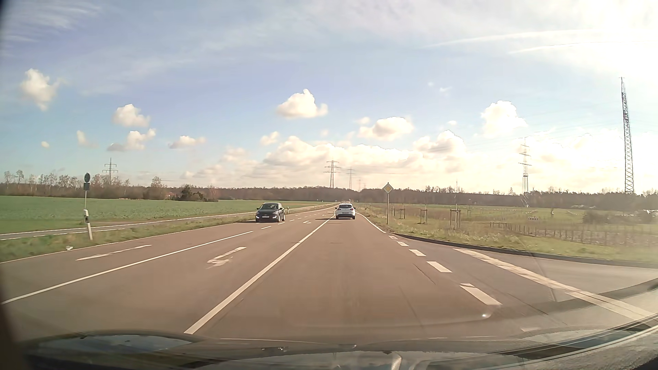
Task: Follow the waypoints while adhering to traffic rules and regulations
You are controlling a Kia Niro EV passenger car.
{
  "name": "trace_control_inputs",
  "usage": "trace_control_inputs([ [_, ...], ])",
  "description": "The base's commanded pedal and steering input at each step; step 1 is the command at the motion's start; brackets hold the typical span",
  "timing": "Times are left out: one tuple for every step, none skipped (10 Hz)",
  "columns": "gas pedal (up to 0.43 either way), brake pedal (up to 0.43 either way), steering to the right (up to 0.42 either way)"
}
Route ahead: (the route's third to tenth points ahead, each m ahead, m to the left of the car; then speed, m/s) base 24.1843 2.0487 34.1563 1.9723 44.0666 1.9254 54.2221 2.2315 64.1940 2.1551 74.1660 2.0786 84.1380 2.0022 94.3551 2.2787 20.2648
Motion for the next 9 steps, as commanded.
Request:
trace_control_inputs([
  [0.189,0.0,-0.001],
  [0.189,0.0,-0.001],
  [0.189,0.0,-0.001],
  [0.197,0.0,-0.001],
  [0.197,0.0,-0.001],
  [0.197,0.0,-0.001],
  [0.197,0.0,-0.001],
  [0.197,0.0,-0.001],
  [0.197,0.0,-0.001],
])
